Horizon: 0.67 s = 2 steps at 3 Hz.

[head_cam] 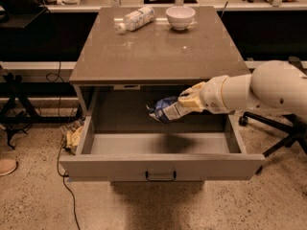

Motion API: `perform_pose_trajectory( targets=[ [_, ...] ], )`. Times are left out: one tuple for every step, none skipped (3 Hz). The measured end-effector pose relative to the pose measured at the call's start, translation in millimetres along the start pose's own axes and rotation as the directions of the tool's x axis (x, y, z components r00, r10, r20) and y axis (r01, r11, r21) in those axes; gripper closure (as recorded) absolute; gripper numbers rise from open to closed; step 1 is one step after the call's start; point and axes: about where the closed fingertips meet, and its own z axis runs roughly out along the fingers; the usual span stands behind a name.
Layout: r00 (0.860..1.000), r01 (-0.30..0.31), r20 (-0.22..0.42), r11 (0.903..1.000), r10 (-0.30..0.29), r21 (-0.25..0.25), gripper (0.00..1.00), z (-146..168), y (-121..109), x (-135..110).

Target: Place blue chip bag into top drawer

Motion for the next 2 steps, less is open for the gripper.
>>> perform_pose_trajectory(
  targets=[
    [0.999, -0.03, -0.014, 0.9993, 0.031, 0.019, 0.28, 9.7, 3.9, 20.1],
    [0.999, -0.045, -0.009, 0.9977, 0.046, 0.051, 0.06, 9.7, 2.3, 28.8]
  ],
)
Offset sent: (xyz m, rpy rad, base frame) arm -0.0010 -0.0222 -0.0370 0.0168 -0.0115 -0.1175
